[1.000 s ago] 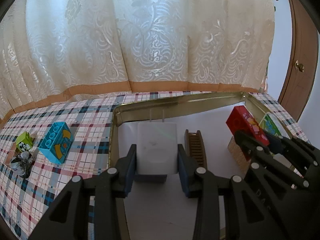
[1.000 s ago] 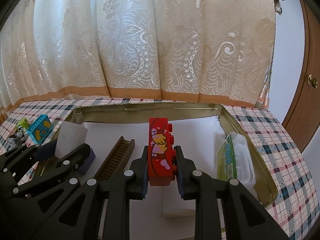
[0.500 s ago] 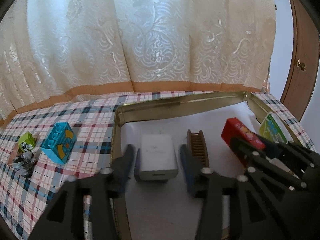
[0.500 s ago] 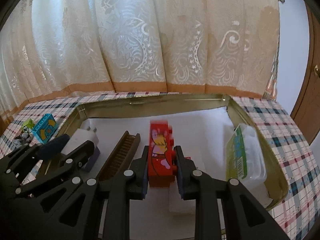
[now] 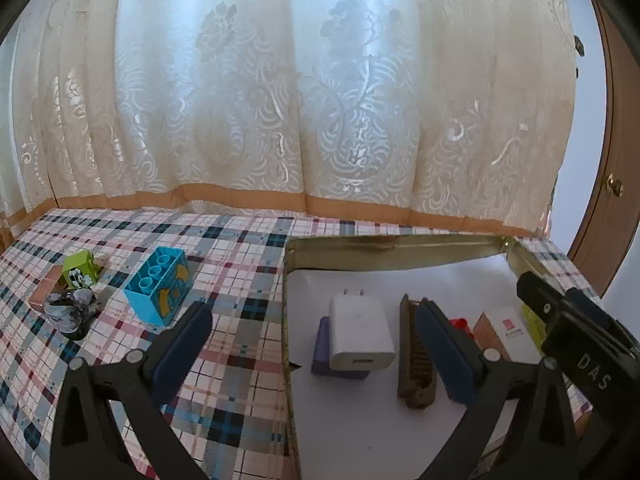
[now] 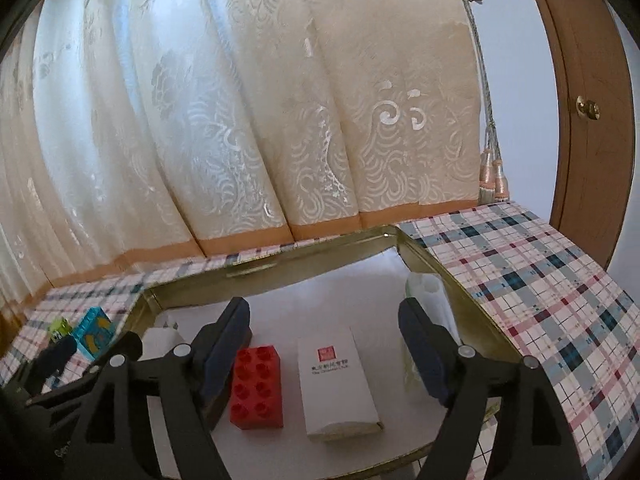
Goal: Organize rigid objects
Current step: 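Withdraw both tools from the tray toward the remaining objects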
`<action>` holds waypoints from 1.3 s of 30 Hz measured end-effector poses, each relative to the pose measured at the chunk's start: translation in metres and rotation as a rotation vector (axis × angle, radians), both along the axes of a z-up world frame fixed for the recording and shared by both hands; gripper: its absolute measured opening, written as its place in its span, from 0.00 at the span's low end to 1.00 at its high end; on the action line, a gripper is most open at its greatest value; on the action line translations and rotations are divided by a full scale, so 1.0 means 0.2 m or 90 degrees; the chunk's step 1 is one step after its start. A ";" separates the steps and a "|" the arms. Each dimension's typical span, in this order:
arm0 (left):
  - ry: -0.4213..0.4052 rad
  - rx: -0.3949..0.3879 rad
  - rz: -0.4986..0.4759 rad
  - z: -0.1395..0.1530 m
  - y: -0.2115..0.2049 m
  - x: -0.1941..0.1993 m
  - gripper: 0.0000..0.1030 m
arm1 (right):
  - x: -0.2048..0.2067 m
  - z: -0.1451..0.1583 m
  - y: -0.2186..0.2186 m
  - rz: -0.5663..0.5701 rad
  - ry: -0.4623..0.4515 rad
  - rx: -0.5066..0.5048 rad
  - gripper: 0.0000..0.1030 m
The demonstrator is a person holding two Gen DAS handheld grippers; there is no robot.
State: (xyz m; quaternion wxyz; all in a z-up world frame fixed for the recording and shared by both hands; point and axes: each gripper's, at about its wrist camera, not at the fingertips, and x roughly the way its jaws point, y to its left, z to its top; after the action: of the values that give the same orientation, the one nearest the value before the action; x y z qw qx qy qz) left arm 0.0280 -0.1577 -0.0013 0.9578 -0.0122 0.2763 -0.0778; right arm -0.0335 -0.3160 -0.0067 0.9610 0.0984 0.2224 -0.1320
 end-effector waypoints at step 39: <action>-0.067 0.106 0.084 0.03 0.57 -0.07 1.00 | -0.21 0.07 0.06 -0.091 -0.141 -0.059 0.76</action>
State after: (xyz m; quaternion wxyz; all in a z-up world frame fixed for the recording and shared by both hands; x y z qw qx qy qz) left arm 0.0148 -0.0445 0.0037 0.9717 0.0536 0.2300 0.0084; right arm -0.0756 -0.3037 0.0076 0.9713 0.0837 0.1015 -0.1983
